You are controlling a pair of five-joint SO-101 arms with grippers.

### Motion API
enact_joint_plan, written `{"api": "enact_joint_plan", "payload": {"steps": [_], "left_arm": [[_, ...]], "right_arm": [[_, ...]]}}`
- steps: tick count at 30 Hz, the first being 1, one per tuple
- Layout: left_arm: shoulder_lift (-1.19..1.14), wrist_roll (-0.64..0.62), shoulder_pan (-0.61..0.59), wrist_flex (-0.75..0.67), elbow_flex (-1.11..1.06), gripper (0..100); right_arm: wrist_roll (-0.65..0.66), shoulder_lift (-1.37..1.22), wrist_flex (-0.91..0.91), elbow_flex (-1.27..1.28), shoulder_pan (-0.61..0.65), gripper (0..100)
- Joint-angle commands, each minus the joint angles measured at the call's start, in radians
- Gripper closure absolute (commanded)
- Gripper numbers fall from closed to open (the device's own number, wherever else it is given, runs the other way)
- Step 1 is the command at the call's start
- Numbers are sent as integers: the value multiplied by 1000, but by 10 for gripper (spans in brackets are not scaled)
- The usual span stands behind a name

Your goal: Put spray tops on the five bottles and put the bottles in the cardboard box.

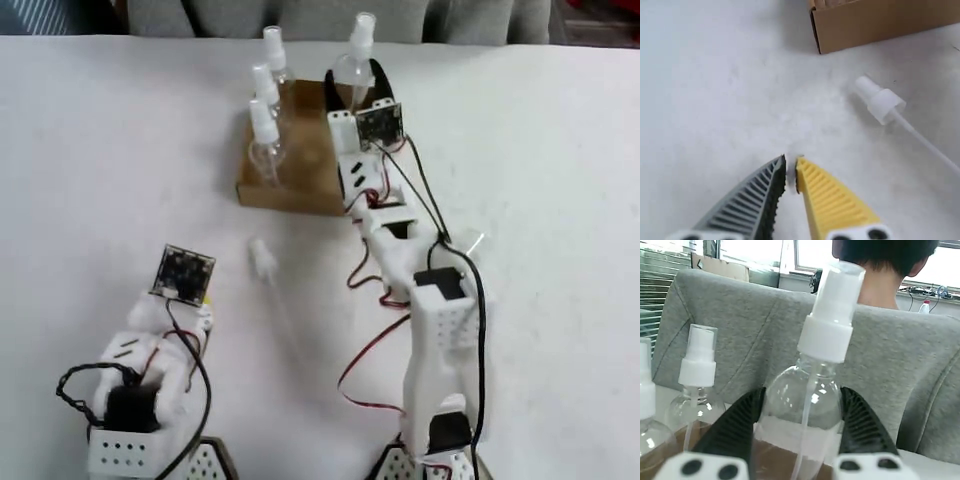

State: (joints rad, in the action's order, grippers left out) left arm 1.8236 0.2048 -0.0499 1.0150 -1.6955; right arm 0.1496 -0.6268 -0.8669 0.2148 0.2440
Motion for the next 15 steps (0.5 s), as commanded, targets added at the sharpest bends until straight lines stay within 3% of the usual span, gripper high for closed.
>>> {"api": "enact_joint_plan", "payload": {"steps": [1, 15], "left_arm": [[7, 12, -1, -29, 2, 943], [7, 12, -1, -29, 2, 943]], "right_arm": [[-8, -13, 2, -92, -19, 982], [-8, -114, 4, -190, -47, 982]]}}
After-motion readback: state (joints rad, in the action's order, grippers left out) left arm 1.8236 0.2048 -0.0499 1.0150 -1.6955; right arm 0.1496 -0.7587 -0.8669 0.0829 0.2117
